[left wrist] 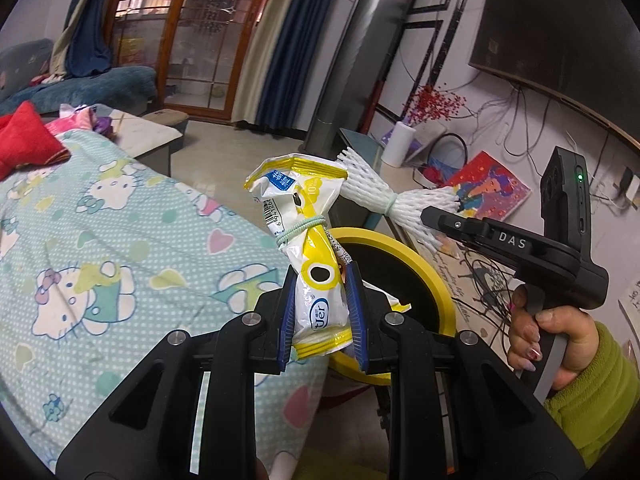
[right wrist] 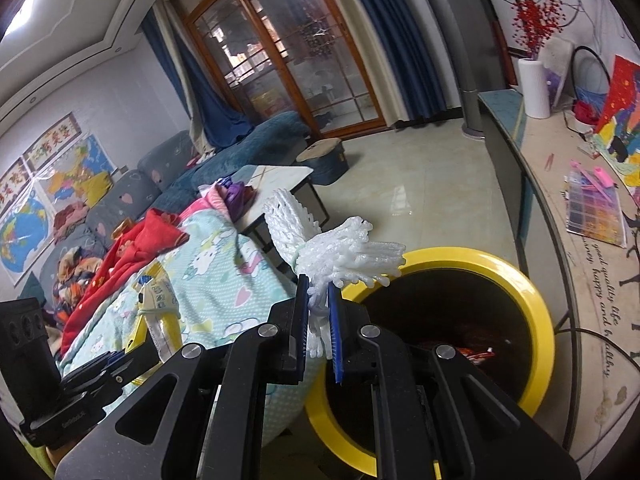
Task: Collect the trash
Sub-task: 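Carry the yellow wrapper and white foam net over the yellow bin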
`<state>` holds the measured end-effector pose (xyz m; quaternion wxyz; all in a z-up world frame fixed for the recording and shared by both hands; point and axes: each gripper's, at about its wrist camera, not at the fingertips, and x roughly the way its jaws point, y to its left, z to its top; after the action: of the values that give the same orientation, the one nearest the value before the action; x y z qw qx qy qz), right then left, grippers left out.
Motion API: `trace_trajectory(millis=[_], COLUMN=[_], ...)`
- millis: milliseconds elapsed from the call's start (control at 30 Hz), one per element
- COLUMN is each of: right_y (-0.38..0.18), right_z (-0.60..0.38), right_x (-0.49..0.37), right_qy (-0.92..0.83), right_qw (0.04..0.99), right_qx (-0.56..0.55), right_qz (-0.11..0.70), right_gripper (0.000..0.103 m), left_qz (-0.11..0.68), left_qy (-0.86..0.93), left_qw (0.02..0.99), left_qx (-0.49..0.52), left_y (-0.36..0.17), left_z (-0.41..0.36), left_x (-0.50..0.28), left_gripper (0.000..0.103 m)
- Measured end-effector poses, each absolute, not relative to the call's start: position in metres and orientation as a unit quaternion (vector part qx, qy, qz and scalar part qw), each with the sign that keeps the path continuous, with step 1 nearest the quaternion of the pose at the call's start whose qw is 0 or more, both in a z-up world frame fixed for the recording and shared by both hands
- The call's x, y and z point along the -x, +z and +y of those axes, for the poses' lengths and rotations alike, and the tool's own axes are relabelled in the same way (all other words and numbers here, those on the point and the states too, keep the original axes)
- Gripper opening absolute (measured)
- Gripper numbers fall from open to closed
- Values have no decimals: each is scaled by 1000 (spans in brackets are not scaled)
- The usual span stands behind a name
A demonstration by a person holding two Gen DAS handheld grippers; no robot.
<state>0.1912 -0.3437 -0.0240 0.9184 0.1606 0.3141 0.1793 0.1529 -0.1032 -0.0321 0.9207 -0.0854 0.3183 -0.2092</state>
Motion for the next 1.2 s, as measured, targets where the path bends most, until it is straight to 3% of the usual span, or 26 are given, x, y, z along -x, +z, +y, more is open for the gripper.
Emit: trace_trajectory(millis=[1200], right_y=[-68], right_z=[-411], right_x=[-178], right_qy=[103], right_qw=[917], right_qx=[-183], right_qz=[340], right_gripper=[10], left_qz=[341], left_qy=[-282], left_qw=[896], left_qx=[6], left_y=[-53], left_z=[-194], left_x=[-162], left_gripper=[17])
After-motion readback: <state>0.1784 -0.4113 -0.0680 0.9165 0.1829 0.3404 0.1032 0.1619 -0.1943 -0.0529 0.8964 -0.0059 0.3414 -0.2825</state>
